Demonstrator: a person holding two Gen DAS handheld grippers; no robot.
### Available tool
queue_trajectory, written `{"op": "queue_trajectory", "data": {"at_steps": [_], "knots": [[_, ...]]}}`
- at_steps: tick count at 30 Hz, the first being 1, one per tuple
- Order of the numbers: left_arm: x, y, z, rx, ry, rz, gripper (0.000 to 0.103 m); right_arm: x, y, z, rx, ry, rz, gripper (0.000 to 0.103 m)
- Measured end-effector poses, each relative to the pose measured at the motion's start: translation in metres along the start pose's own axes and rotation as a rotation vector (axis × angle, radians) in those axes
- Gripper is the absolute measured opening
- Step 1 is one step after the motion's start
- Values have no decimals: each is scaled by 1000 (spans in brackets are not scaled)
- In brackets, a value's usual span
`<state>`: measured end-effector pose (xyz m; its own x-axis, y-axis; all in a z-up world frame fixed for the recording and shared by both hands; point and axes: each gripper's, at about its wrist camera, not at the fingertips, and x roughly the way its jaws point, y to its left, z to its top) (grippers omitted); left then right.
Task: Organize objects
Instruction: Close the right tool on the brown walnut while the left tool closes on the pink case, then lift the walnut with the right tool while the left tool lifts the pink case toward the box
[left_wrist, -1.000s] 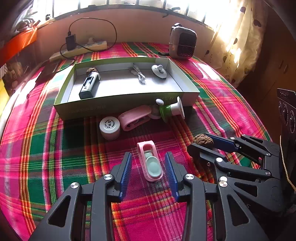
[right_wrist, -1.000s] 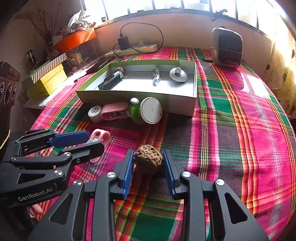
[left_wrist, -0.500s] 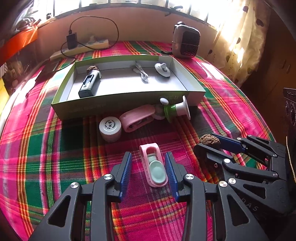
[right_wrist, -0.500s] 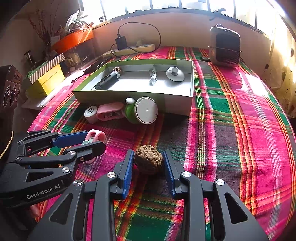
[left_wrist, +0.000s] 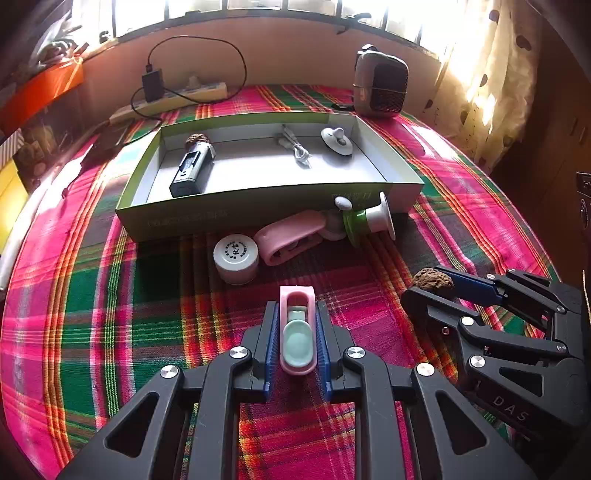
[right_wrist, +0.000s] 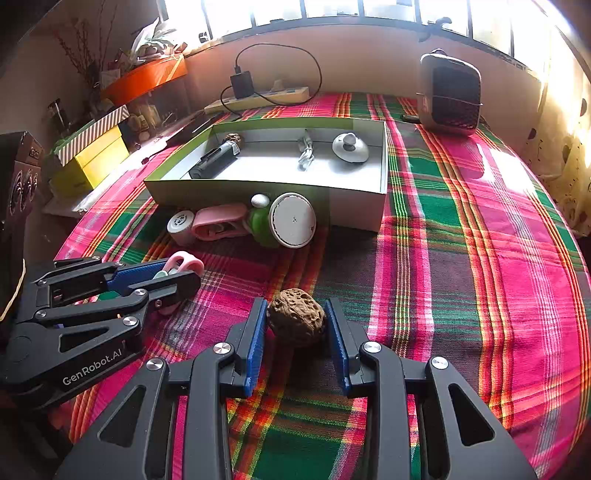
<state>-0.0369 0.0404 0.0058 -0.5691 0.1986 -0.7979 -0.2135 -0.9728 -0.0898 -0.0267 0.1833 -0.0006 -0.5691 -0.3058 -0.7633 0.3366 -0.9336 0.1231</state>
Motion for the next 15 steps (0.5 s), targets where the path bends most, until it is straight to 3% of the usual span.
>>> {"op": "queue_trajectory", "data": {"at_steps": [15], "knots": [[-1,1,-1,2,-6,-2,16,1,0,0,-2,1,-2,33]]}}
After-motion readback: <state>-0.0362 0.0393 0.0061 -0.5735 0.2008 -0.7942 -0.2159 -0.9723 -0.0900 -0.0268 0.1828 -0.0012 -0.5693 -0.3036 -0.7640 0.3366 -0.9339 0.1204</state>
